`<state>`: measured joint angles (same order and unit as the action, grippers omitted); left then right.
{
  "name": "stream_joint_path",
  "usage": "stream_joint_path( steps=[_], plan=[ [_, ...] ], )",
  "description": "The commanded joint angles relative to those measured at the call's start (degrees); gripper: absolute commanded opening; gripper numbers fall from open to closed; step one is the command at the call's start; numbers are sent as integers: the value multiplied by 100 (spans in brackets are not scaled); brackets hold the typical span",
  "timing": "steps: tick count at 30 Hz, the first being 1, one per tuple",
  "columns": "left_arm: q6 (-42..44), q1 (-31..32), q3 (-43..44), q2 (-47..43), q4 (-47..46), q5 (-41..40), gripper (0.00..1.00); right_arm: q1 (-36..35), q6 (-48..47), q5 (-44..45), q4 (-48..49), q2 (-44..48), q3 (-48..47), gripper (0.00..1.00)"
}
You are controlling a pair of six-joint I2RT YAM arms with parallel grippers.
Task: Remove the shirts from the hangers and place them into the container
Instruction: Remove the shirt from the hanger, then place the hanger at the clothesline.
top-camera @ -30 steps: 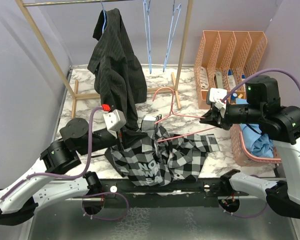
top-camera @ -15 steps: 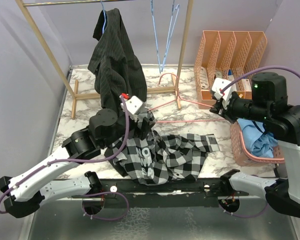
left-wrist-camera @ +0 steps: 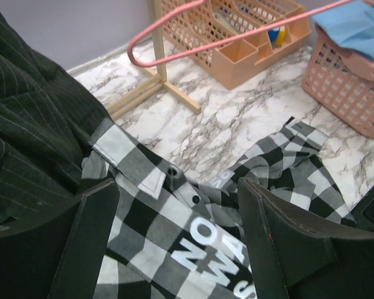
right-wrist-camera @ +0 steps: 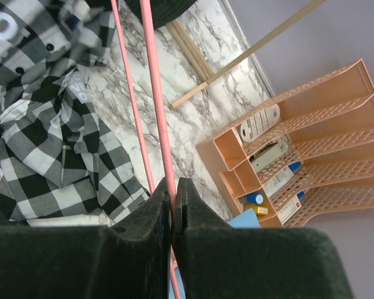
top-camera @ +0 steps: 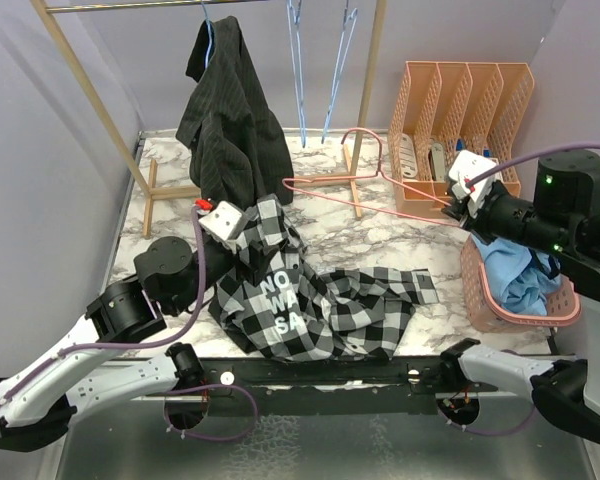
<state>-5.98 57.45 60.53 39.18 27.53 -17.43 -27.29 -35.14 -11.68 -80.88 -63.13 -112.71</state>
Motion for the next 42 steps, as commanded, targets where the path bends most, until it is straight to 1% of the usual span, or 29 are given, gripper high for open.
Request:
stream_joint_path(
  steps=[1, 3, 5, 7, 9, 12, 14, 16, 18, 21, 24, 26, 30, 33, 37, 42],
  plan=[
    [-91, -6, 181, 138, 436, -284, 79, 22, 387, -208, 77, -312, -286, 1],
    [-94, -7, 174, 229, 505, -437, 75, 22, 732, -435, 105, -585, -471, 1],
    [-103, -11, 111, 305, 554, -641, 67, 24, 1135, -651, 173, -908, -681, 1],
    [-102, -8, 20, 365, 563, -765, 53, 23, 1528, -950, 235, -1247, -915, 1],
    [-105, -8, -60, 390, 555, -824, 38, 22, 1632, -1231, 310, -1507, -1140, 1],
    [-119, -11, -160, 377, 549, -928, 19, 22, 1743, -1412, 366, -1852, -1645, 1],
    [-115, -9, -232, 323, 514, -1013, 9, 22, 1835, -1320, 469, -2071, -1964, 1],
    [-126, -6, -315, 218, 461, -1080, 2, 22, 1920, -1191, 618, -2300, -2270, 1],
    [-193, -11, -354, 112, 440, -1097, 0, 22, 1980, -1082, 786, -2539, -2623, 1],
    [-331, -7, -331, 6, 446, -1098, 0, 22, 2129, -568, 1062, -2857, -3102, 1],
    [-405, -6, -292, 30, 490, -1146, 0, 22, 2243, -200, 1429, -2993, -3177, 1],
    [-445, -6, -276, 136, 503, -1271, 0, 22, 2326, -150, 1727, -3075, -3161, 1],
    [-554, -6, -98, 539, 549, -1361, 0, 22, 2517, -56, 2094, -3505, -3555, 1],
    [-625, -6, 51, 779, 580, -1345, 0, 27, 2716, -200, 2436, -3676, -3646, 1],
    [-724, -11, 181, 887, 570, -1337, 0, 22, 3011, -400, 2836, -3760, -3539, 1],
    [-817, -6, 300, 944, 528, -1176, 0, 24, 3224, -353, 3112, -4156, -3777, 1]
  ],
)
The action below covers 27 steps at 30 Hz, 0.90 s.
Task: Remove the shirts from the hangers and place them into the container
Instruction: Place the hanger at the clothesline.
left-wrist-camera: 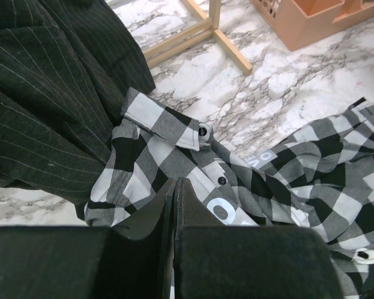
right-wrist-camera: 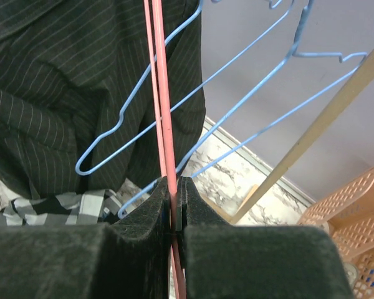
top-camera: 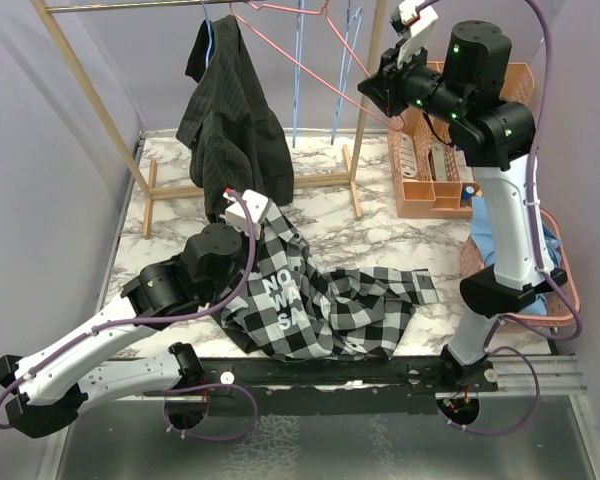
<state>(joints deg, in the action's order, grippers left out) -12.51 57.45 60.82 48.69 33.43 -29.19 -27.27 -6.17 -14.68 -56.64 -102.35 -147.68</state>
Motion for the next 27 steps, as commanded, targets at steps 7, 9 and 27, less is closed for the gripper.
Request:
stream_joint_path(
  steps=[7, 9, 27],
  plan=[
    [-218, -1, 442, 181, 32, 127, 0, 20, 497, -133, 786, -644, -338, 1],
    [-223, 2, 465, 226, 38, 156, 0, 20, 539, -198, 954, -700, -332, 1],
    [-318, 173, 432, 566, -55, 160, 0, -476, 530, 28, 1584, -1358, -516, 1]
  ],
)
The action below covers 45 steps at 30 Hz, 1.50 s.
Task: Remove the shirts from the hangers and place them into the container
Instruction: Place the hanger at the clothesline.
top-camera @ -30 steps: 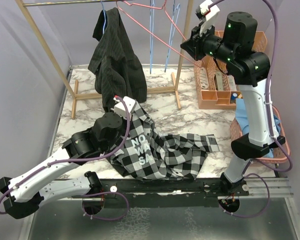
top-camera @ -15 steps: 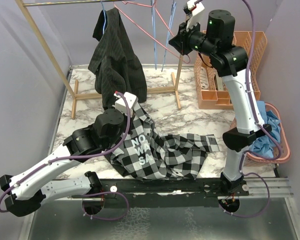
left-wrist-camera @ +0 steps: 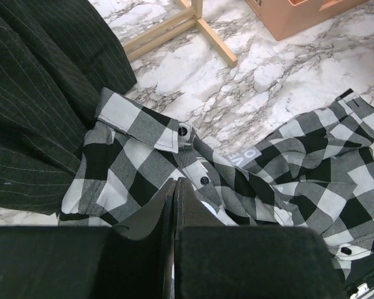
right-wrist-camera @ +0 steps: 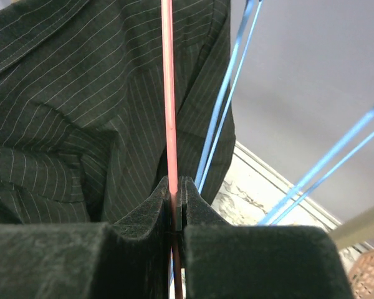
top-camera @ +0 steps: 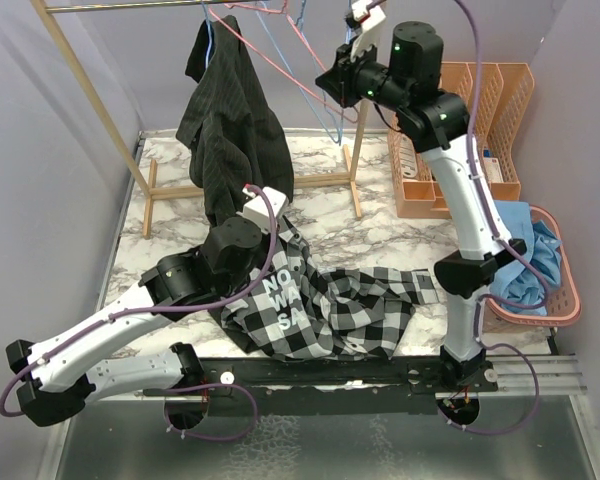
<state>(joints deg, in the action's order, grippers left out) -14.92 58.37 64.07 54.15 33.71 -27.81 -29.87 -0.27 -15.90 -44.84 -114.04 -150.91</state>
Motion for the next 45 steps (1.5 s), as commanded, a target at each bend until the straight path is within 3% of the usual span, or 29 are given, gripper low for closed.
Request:
stream_joint_path(
  steps=[1, 25, 41, 42, 45],
  plan=[
    [-87, 96, 86, 24, -88, 5, 0, -266, -82, 194, 425, -206, -186, 1],
    [-184, 294, -159, -172, -171, -10, 0, -305, -314, 873, 828, -625, -13, 1],
    [-200, 340, -266, -207, -85, -127, 1, 311, 4, 672, 591, -472, 414, 1],
    [-190, 342, -252, -185, -88, -128, 3, 326, 1, 603, 608, -386, 499, 6],
    [-174, 344, -244, -205, -90, -118, 10, 349, -11, 385, 689, -41, 863, 33]
  ],
)
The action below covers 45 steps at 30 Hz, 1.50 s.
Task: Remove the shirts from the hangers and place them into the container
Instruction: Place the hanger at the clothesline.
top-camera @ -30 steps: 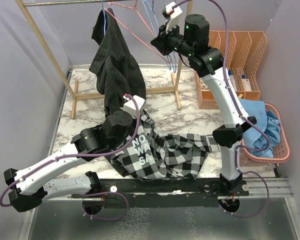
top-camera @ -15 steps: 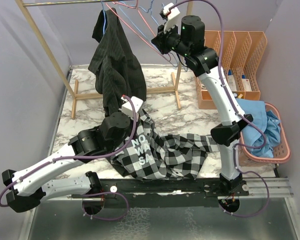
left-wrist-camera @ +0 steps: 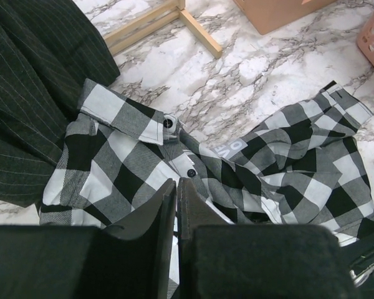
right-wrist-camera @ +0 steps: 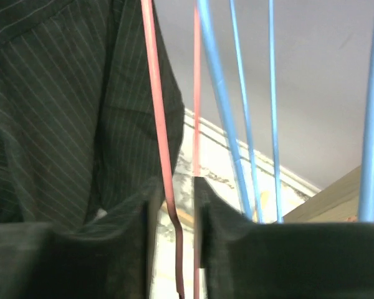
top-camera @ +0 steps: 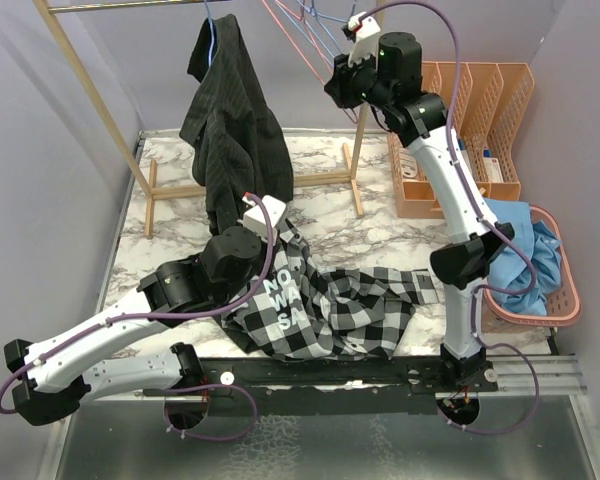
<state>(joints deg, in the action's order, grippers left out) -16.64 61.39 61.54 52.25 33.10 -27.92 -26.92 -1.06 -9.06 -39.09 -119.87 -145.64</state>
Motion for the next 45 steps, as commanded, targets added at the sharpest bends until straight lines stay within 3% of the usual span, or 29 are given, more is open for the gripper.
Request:
stream_joint_path(
  steps=[1, 2, 8, 15, 19, 22, 25, 28, 31, 38, 41, 45],
  plan=[
    [0, 42, 1, -38, -30, -122, 14, 55, 63, -337, 118, 669, 460, 39],
    [6, 47, -20, -72, -24, -128, 18, 55, 48, -371, 96, 822, 574, 47],
    [204, 49, -238, -306, -26, 59, 28, 55, -214, -987, -272, 1993, 1536, 62],
    [425, 49, -696, -698, -242, 525, 57, 55, -810, -2117, -486, 4232, 3898, 69],
    [569, 43, -1109, -931, -560, 857, 79, 55, -1060, -2283, -646, 5597, 5431, 73],
    [680, 42, -1402, -843, -765, 1235, 84, 55, -1056, -1994, -646, 6470, 6495, 74],
    [779, 47, -1405, -361, -711, 1546, 85, 90, -1384, -2118, -817, 7071, 7328, 88],
    [923, 44, -1067, 156, -478, 1301, 82, 90, -1554, -2536, -1187, 7103, 7821, 91],
    [961, 47, -1031, 32, -746, 468, 77, 91, -1552, -3004, -1325, 6708, 8165, 98],
    [709, 33, -1742, -2161, -1826, -1979, 75, 32, -1530, -3374, -668, 5497, 8553, 100],
    [724, 46, -1935, -3143, -1596, -2526, 72, -279, -1570, -3154, -485, 5075, 8592, 100],
    [437, 40, -2136, -4119, -873, -2910, 68, -1218, -1566, -2635, -380, 4520, 8600, 100]
  ],
)
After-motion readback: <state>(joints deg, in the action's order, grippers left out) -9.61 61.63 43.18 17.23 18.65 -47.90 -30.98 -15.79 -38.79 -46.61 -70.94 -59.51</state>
